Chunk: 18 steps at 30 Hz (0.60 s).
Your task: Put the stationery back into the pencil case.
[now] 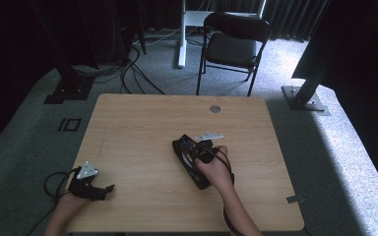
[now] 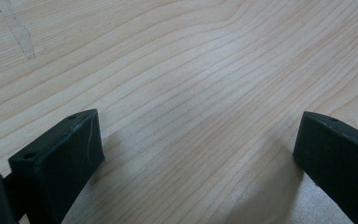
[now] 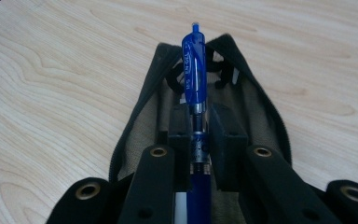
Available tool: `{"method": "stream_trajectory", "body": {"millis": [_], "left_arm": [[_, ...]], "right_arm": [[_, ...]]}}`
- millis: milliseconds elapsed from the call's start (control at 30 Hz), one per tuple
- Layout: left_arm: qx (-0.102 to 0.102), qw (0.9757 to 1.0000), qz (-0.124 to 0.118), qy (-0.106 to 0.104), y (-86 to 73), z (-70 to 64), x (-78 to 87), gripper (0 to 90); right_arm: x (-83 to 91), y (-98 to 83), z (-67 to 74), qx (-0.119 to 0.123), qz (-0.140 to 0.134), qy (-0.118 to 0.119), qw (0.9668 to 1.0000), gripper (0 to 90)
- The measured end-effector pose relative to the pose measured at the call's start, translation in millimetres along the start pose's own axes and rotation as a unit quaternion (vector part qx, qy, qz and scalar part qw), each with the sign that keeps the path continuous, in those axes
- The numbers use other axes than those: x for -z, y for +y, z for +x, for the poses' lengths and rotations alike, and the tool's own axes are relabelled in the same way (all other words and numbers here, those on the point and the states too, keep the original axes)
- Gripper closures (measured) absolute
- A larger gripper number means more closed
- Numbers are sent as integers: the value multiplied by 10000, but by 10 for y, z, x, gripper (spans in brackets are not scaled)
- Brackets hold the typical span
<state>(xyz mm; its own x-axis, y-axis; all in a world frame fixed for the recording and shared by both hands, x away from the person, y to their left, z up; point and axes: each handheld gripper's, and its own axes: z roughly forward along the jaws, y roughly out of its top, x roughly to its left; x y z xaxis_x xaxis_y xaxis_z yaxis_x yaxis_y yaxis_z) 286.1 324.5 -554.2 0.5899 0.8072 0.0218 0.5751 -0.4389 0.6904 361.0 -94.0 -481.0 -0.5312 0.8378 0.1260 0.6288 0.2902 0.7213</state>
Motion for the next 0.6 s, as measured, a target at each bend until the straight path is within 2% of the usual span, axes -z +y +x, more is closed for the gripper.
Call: {"method": "stream_trajectory", "body": {"millis": [33,300,500,600], "left_arm": [[-1,10000,0,0,0,0,0,16],[0,10000,-1,0,0,0,0,16],[-1,10000,0,0,0,0,0,16],[1,10000,-1,0,0,0,0,16]], "right_arm": [[-16,-10,-2,12,24,-57,10000,794],[-121,-59,38,-116,277,-67,9995,795],[-190,-70,86,-56,469,-118,9988,794],[-226,-62,109,-63,537,-45,9985,791]]}}
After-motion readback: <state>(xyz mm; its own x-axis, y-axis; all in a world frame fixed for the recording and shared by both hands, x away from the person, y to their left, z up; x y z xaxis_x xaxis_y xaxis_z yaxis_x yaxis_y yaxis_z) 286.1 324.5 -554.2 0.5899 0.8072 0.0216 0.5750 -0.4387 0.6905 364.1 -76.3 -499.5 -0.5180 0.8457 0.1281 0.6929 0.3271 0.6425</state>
